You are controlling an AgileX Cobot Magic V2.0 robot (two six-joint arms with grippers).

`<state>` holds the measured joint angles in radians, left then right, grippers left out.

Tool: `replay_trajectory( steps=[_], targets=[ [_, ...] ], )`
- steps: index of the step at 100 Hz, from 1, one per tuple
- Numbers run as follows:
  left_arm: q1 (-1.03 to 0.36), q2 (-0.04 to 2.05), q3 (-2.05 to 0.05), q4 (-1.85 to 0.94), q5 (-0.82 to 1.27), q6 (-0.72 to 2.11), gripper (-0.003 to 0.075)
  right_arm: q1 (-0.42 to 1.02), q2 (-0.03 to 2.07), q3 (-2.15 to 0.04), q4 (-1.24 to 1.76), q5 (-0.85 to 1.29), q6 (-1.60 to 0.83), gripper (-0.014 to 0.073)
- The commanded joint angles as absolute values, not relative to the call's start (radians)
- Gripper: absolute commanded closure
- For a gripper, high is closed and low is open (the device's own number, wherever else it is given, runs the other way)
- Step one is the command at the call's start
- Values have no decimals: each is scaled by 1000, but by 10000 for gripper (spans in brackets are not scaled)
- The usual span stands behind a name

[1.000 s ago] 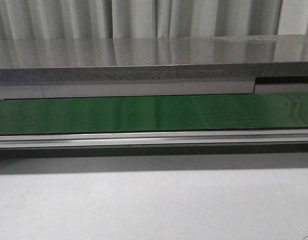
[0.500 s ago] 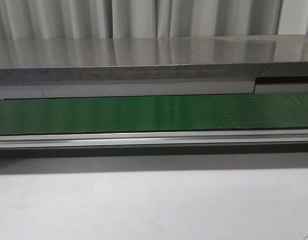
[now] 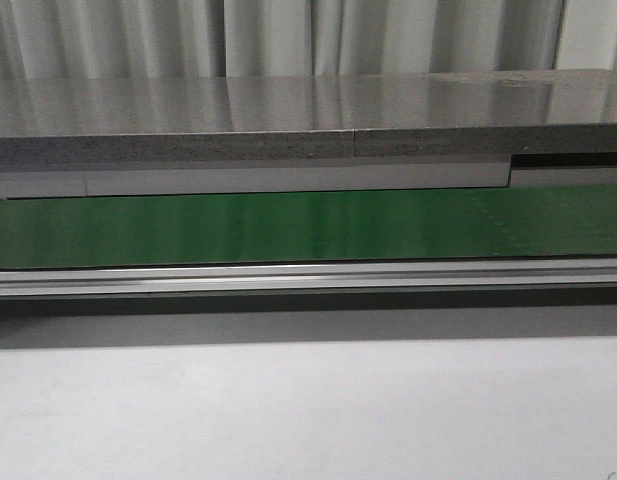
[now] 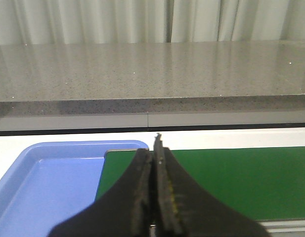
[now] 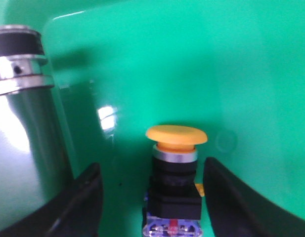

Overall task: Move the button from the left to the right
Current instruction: 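Carry the button with the right gripper over the green tray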

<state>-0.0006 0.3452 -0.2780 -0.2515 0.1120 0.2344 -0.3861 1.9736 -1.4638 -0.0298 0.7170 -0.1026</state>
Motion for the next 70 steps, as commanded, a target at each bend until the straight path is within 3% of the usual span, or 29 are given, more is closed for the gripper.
replay_trajectory(
  steps=[1, 32, 70],
  targets=[
    [-7, 353, -310, -264, 36, 230, 741, -392, 1918, -1496, -29, 695, -114, 130],
    [-7, 353, -310, -264, 36, 230, 741, -389, 1864, -1496, 0, 662, -114, 130],
    [-7, 353, -310, -264, 36, 230, 741, -323, 1641, -1495, 95, 560, -114, 130]
  ],
)
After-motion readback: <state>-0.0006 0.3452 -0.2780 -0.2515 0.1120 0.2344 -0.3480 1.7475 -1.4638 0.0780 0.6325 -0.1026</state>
